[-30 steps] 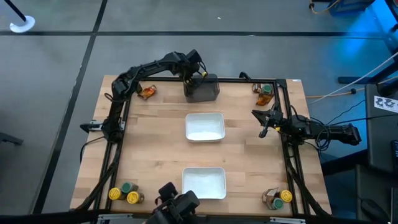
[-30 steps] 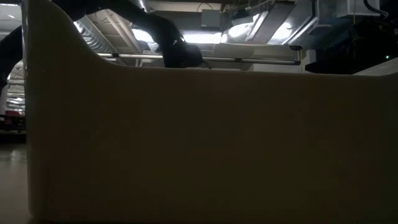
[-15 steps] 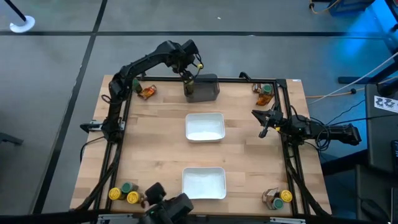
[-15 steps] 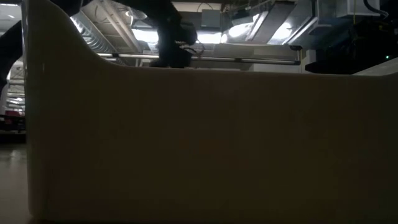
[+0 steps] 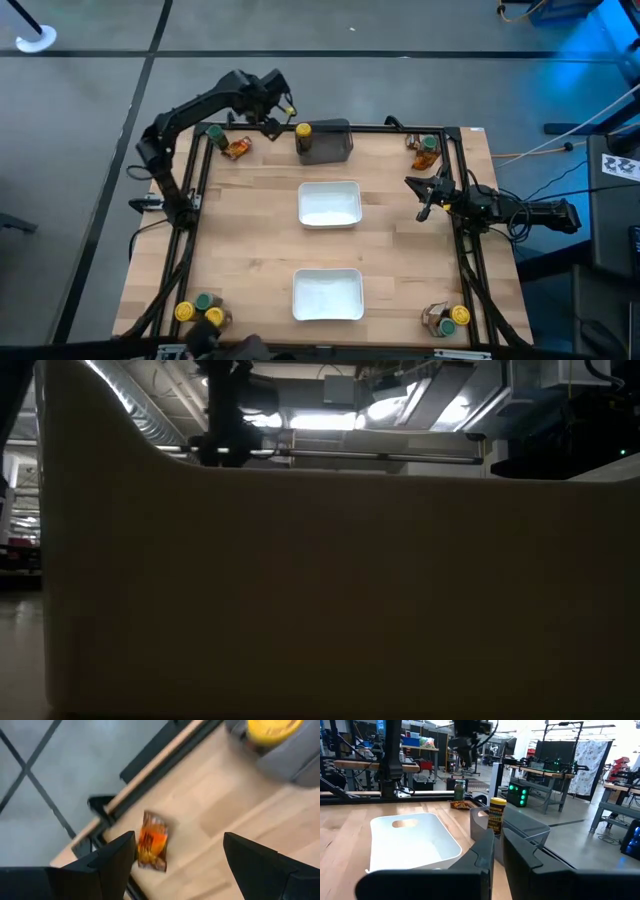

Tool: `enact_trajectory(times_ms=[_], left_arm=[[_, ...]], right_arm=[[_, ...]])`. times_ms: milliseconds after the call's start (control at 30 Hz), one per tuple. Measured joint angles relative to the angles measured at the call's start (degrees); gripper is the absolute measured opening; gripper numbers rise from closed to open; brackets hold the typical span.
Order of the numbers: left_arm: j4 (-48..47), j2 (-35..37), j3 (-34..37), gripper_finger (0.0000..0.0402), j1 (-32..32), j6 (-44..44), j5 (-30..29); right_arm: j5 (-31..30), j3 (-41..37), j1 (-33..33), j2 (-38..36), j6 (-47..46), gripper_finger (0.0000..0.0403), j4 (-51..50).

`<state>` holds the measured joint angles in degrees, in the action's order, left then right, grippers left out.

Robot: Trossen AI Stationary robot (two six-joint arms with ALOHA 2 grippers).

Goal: Sort spices by type
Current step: Put the orange seasoning bag into the white bin

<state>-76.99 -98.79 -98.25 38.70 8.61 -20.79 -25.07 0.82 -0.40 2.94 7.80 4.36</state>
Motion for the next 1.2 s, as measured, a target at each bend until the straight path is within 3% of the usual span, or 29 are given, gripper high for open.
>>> enact_trajectory(times_ms=[200,467,767,1200], left_arm=[[3.9,3.4,12.5,0.0288,0.8,3.0,0.0],[11.8,0.2,21.2,0.0288,0.8,3.0,-0.2],[13.8,-7.8,22.4,0.0288,1.0,3.1,-10.6],[16.7,-14.5,22.4,0.0286,3.5,3.6,-13.0]], right_arm=[[-0.4,0.0,0.0,0.0,0.0,0.0037,0.1],[-0.4,0.0,0.0,0.0,-0.2,0.0037,0.1],[-0.9,0.0,0.0,0.0,-0.3,0.0037,0.2],[-0.8,0.0,0.0,0.0,-0.4,0.0037,0.2]])
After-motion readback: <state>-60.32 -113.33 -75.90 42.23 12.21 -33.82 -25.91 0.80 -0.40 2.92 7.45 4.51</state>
